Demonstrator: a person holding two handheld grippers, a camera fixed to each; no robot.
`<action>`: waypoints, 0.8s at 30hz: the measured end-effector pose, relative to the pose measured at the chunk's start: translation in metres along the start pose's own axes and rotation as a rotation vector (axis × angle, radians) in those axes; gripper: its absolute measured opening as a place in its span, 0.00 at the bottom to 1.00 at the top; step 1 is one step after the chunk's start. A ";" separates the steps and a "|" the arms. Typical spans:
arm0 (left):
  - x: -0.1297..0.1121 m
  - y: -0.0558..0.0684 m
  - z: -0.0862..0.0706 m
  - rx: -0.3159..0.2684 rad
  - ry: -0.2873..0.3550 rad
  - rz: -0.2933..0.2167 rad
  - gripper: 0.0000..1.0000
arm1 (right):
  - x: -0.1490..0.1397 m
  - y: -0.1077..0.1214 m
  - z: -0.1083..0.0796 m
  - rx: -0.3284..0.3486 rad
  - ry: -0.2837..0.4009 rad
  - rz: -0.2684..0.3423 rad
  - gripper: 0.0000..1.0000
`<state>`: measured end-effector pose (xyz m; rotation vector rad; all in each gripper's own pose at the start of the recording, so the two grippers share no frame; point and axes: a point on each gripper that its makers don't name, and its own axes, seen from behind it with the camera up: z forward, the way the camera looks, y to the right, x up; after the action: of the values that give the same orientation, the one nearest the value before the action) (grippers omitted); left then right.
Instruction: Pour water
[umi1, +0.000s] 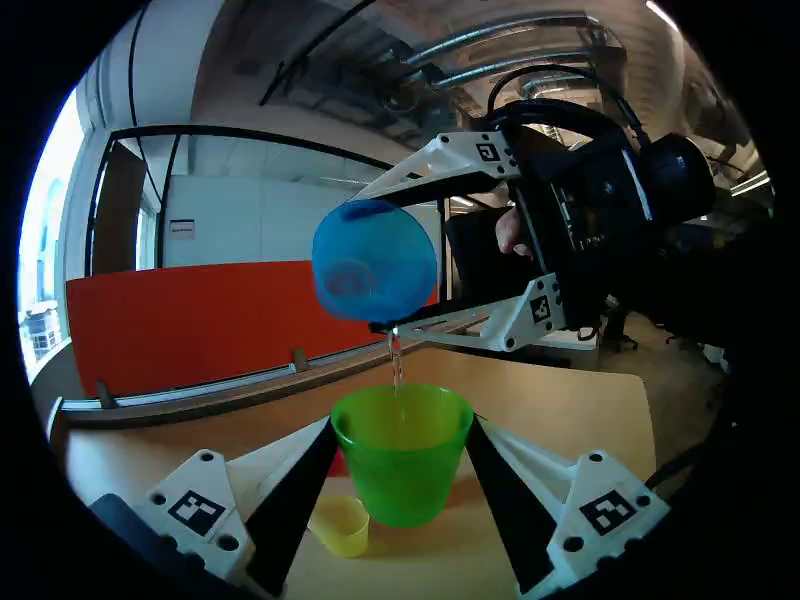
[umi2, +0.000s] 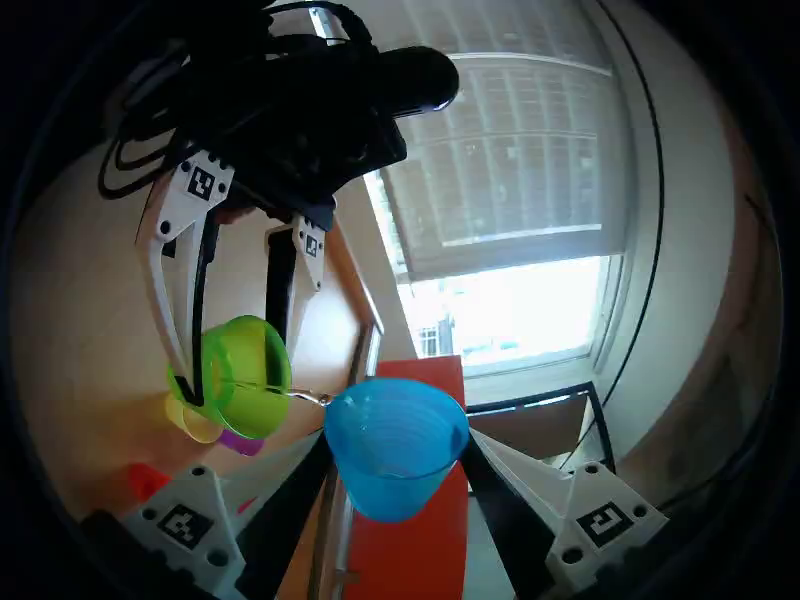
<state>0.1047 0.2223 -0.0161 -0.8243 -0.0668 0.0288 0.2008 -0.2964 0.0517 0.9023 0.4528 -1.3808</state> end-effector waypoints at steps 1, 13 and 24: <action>0.000 0.000 0.000 0.000 0.000 0.001 0.87 | 0.000 0.000 0.000 0.000 -0.001 -0.004 0.90; -0.001 0.000 0.000 -0.002 -0.001 0.003 0.87 | 0.001 0.000 0.002 0.001 0.000 -0.029 0.91; -0.002 0.000 0.000 -0.002 -0.001 0.004 0.87 | 0.003 0.000 0.003 -0.007 0.001 -0.058 0.90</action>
<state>0.1027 0.2221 -0.0157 -0.8265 -0.0655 0.0330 0.2008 -0.3011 0.0513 0.8901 0.4882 -1.4309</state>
